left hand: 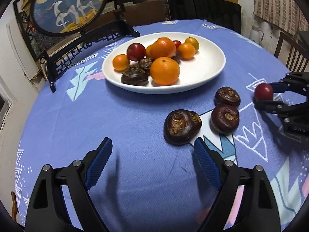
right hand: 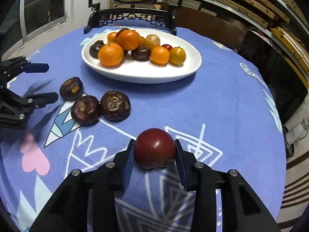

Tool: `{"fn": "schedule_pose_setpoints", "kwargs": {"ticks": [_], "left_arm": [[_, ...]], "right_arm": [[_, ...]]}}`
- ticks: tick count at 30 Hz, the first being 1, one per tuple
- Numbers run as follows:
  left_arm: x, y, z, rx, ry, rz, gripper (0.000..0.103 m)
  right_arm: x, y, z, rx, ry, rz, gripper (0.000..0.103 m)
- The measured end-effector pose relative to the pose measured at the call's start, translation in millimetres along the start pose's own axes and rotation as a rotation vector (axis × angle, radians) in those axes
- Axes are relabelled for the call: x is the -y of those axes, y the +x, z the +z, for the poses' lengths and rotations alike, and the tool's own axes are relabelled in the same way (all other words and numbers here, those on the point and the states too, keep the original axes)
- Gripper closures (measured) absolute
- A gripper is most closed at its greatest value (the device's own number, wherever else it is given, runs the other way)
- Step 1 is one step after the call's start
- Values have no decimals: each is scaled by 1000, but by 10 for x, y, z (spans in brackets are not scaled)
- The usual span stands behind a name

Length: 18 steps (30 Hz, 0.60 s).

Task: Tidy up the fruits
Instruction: 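Grasp a dark mangosteen with the left tool while the right tool grasps a red tomato, then place the mangosteen and red tomato on the white plate, opening both tools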

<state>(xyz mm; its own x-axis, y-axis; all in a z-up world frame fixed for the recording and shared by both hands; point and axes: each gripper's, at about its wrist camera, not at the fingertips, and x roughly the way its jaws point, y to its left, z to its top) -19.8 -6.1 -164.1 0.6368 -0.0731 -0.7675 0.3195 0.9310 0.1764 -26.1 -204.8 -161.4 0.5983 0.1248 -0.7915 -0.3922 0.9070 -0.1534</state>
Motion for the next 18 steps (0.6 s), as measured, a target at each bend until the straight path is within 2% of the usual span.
{"fn": "schedule_pose_setpoints", "kwargs": {"ticks": [7,12,13,14,15,16,18], "left_arm": [[105,183,124,-8,45,-23,19],[101,297,206,-21,15,-55,19],[103,300,208,-19,13,-68,25],[110,290,205,-17,16,-91,42],[129,268,202,-18,20,-120,52],[153,253,200,-22,24,-124,59],[233,200,172,-22,55,-101,59]], "right_arm": [[63,-34,-57,13,43,35,63],[68,-20,-50,15,53,50,63],[70,-20,-48,15,54,51,63],[73,-23,-49,16,57,53,63],[78,-25,-49,16,59,54,63],[80,-25,-47,16,61,55,63],[79,-33,-48,16,63,54,63]]}}
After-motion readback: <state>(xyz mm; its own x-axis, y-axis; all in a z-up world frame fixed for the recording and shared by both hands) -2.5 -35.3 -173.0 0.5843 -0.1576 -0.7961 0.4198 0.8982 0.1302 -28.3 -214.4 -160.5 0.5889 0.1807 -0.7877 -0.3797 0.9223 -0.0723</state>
